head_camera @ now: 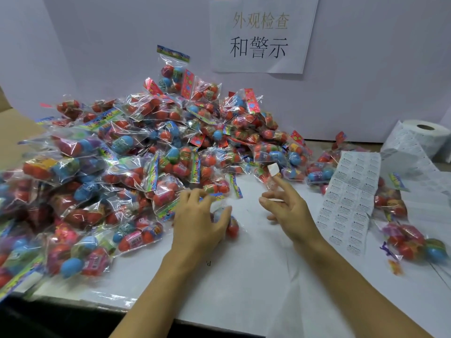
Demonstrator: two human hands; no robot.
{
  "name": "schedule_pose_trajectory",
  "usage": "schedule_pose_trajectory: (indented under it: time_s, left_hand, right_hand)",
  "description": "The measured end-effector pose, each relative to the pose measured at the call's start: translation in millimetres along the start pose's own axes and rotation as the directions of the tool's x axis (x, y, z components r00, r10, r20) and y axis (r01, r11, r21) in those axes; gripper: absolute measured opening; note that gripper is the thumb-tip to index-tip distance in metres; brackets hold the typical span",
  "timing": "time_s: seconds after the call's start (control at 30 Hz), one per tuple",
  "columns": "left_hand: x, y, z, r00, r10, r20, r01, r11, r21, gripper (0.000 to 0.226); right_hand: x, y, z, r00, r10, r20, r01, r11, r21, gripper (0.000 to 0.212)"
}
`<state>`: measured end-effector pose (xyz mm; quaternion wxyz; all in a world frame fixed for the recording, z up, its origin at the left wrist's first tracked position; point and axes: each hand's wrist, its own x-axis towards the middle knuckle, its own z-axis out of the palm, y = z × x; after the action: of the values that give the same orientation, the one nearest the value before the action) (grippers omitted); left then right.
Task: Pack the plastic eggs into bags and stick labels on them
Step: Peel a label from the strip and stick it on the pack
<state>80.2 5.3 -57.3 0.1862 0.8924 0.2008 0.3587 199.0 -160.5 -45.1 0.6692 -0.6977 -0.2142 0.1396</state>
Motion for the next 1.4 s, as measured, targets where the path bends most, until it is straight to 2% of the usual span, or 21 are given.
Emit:
schedule_pose_trajectory:
  time_s: [0.07,0.1,0.23,0.37,0.43,0.5,0.57,0.6,0.63,0.7,0.73,0.8,0.9,0.97,1.03,1.1,1.2,1.27,1.4]
  left_hand:
    - [-5,-1,3,0.987,-0.003,0.161,0.010,0.999,-0.038,0.029]
    - [-7,1,4,0.981,0.020,0.195,-0.003,0.996,-0.087,0.029]
    - [-13,17,6,0.954,0.141,0.266,-0.055,0.950,-0.307,0.025]
    - [-16,19,9,0.912,0.251,0.325,-0.093,0.898,-0.431,0.030]
    - [-15,18,8,0.925,0.240,0.294,-0.087,0.888,-0.452,0.039]
    - [-12,17,9,0.964,0.168,0.204,-0.057,0.887,-0.458,0.059]
    - [-7,15,8,0.981,0.007,0.193,0.095,0.853,-0.513,0.072]
    - [-5,15,6,0.961,-0.093,0.262,0.231,0.790,-0.568,0.072]
    - [-3,16,2,0.912,-0.174,0.371,0.383,0.680,-0.625,0.068]
    - [0,15,2,0.802,-0.204,0.562,0.586,0.452,-0.672,0.050]
    - [0,15,2,0.784,-0.180,0.594,0.610,0.398,-0.685,0.036]
    - [0,17,1,0.790,-0.174,0.588,0.610,0.323,-0.723,0.013]
    - [3,17,0,0.788,-0.221,0.574,0.614,0.223,-0.757,0.009]
    - [3,17,-1,0.792,-0.222,0.568,0.609,0.228,-0.760,0.011]
    - [2,17,0,0.794,-0.204,0.573,0.608,0.250,-0.753,0.011]
    - [1,17,1,0.788,-0.184,0.587,0.615,0.259,-0.745,0.014]
    - [-2,18,3,0.757,-0.146,0.636,0.650,0.259,-0.714,0.038]
    - [-4,18,4,0.736,-0.078,0.672,0.668,0.245,-0.703,0.053]
    - [-6,16,5,0.731,0.052,0.681,0.655,0.229,-0.720,0.054]
  right_hand:
    - [0,2,1,0.999,0.043,-0.001,-0.043,0.999,-0.008,0.066]
    - [0,3,1,0.998,0.057,-0.003,-0.057,0.998,-0.018,0.075]
    - [-2,9,4,0.998,0.065,0.005,-0.065,0.998,-0.016,0.093]
    - [-1,11,5,0.995,0.102,-0.002,-0.101,0.994,0.041,0.105]
    - [1,10,6,0.992,0.122,-0.009,-0.119,0.980,0.159,0.106]
    - [3,7,5,0.994,0.109,-0.031,-0.099,0.967,0.234,0.104]
    - [4,4,4,0.996,0.076,-0.051,-0.059,0.959,0.276,0.102]
    - [3,4,3,0.997,0.059,-0.051,-0.040,0.950,0.309,0.102]
    - [3,2,2,0.998,0.044,-0.044,-0.027,0.939,0.343,0.102]
    - [3,1,1,0.999,0.022,-0.027,-0.010,0.923,0.385,0.105]
    - [2,0,1,1.000,0.010,-0.024,0.000,0.924,0.383,0.108]
    - [1,-1,1,1.000,-0.011,-0.027,0.020,0.941,0.338,0.114]
    - [-3,-2,3,1.000,-0.030,-0.008,0.031,0.971,0.239,0.120]
    - [-6,-1,5,0.999,-0.045,0.001,0.044,0.977,0.209,0.116]
    - [-6,-1,6,0.996,-0.080,-0.033,0.085,0.978,0.191,0.103]
    - [-7,-1,7,0.991,-0.103,-0.080,0.116,0.978,0.172,0.101]
    - [-6,-1,6,0.984,-0.108,-0.145,0.136,0.969,0.205,0.107]
    - [-4,-1,5,0.977,-0.102,-0.185,0.143,0.964,0.224,0.107]
    - [-1,1,1,0.966,-0.111,-0.234,0.166,0.960,0.227,0.101]
